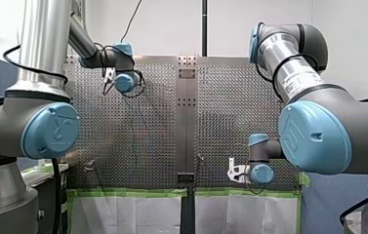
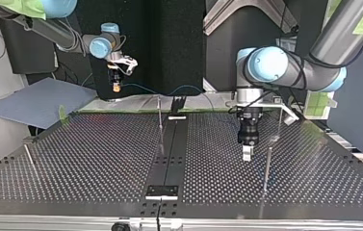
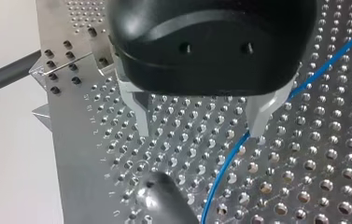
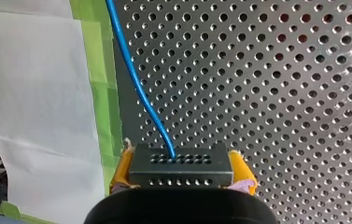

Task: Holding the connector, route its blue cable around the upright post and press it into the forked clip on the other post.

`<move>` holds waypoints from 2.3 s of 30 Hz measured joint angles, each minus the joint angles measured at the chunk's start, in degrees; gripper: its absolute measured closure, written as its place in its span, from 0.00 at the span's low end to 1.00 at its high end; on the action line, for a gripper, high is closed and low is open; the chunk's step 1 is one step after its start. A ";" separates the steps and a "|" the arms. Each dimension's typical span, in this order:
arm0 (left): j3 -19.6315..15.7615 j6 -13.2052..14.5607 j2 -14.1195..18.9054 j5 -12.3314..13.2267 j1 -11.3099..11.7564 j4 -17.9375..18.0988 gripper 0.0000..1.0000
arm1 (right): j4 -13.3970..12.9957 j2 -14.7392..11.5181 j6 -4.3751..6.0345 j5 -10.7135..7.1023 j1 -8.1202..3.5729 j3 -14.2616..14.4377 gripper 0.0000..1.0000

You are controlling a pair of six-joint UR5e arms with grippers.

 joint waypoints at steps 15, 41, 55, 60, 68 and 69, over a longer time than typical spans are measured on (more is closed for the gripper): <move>-0.05 2.86 -0.11 -4.89 -0.28 -0.56 0.01 | -0.10 0.00 0.06 -0.21 -0.14 0.00 1.00; 3.20 2.90 -3.53 -2.84 0.65 -0.78 0.01 | -0.32 0.01 0.08 -0.29 -0.27 0.00 1.00; 2.89 3.32 -4.93 -2.64 0.29 -3.46 0.01 | -0.64 -0.01 0.14 -0.56 -0.31 -0.01 1.00; 2.84 4.12 -6.98 -3.50 -0.20 -4.00 0.01 | -0.68 -0.01 0.32 -0.91 -0.31 0.00 1.00; 2.42 4.09 -10.53 -4.18 -0.23 -3.91 0.01 | -0.82 0.01 0.46 -0.97 -0.32 0.00 1.00; 2.19 4.05 -11.08 -4.29 -0.21 -3.75 0.01 | -0.83 0.01 0.47 -0.99 -0.33 0.00 1.00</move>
